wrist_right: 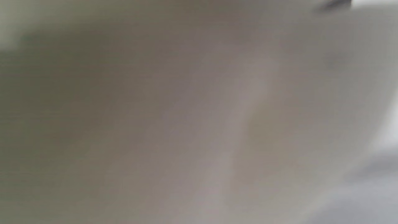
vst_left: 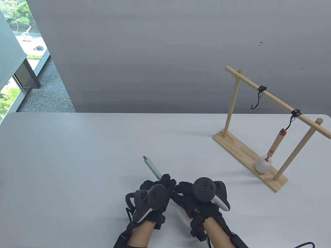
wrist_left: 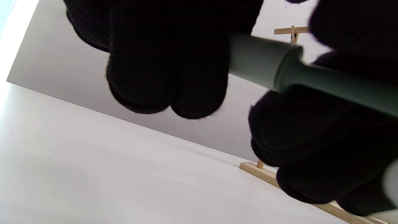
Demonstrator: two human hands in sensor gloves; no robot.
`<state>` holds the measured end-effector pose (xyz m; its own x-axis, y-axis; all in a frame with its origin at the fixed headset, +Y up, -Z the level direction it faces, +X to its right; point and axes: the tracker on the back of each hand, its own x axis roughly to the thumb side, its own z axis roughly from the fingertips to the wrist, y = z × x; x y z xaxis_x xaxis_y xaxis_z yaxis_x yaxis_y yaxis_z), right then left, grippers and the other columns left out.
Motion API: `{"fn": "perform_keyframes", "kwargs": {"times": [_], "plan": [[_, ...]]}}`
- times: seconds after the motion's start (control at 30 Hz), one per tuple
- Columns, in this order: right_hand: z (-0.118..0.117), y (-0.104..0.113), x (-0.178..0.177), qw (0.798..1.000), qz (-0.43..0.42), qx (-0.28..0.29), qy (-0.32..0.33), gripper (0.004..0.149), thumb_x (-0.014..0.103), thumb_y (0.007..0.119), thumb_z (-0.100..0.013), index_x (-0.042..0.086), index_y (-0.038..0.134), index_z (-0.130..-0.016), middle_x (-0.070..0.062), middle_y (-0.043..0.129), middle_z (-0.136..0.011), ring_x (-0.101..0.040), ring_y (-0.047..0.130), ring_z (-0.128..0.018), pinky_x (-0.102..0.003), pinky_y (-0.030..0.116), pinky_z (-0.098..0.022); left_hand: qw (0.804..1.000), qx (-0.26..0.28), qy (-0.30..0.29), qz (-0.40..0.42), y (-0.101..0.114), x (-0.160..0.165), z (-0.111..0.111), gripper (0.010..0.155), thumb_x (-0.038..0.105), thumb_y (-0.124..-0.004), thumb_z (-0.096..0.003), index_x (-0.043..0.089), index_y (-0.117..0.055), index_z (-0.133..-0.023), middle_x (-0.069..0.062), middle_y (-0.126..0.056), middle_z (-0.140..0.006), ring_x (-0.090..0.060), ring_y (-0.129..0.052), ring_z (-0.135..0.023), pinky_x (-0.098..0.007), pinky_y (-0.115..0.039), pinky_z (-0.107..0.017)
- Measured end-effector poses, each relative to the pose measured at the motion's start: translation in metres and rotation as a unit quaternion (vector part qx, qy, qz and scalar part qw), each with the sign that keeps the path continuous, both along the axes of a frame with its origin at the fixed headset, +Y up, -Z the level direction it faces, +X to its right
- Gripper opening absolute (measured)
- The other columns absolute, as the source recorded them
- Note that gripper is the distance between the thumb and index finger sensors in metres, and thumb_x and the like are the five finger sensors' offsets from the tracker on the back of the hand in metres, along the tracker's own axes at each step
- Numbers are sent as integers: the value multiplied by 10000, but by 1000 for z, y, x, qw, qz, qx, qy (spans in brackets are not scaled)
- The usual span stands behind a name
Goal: Hook cup brush handle onto s-hook
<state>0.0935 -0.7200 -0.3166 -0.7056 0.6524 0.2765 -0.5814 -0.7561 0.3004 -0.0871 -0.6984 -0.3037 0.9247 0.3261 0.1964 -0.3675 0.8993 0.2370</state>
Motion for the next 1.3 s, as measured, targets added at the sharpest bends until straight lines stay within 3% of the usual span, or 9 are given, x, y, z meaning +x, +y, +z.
{"fn": "perform_keyframes", "kwargs": {"times": [0.53,0.67,0.93,1.1,1.3], "plan": [[0,-7,-5,1000,5,2,13,475,395,675,-568,42,818,-852,-216,723,-956,-483,772,-831,-665,530,-587,1000,15,-12,-7,-4,5,8,596,623,-521,-460,313,-816,-875,37,-1101,-623,-206,-1112,-531,-466,-772,-615],[0,-10,-2,999,-29,-11,7,511,422,656,-574,37,802,-877,-223,706,-968,-490,757,-839,-662,529,-585,999,26,-17,-12,-2,6,9,596,626,-521,-459,325,-784,-900,50,-1075,-684,-211,-1091,-596,-476,-747,-640],[0,-12,0,998,-51,-34,-3,474,367,669,-570,28,818,-866,-225,706,-966,-497,739,-850,-670,510,-590,998,19,-58,-8,-5,8,10,579,637,-523,-452,404,-704,-951,31,-973,-871,-240,-1024,-731,-509,-681,-687],[-1,-13,8,997,-68,-34,-35,456,359,684,-563,31,834,-842,-213,716,-958,-492,740,-851,-670,506,-594,997,5,-72,2,-7,9,9,603,632,-538,-451,405,-659,-996,-41,-870,-982,-289,-969,-798,-558,-631,-699],[-7,-19,38,984,-132,-55,-111,455,353,678,-566,26,832,-842,-217,712,-958,-496,732,-852,-671,498,-595,999,-3,-52,-1,-11,-1,8,613,627,-541,-452,382,-666,-1001,-55,-879,-969,-301,-965,-793,-567,-627,-693]]}}
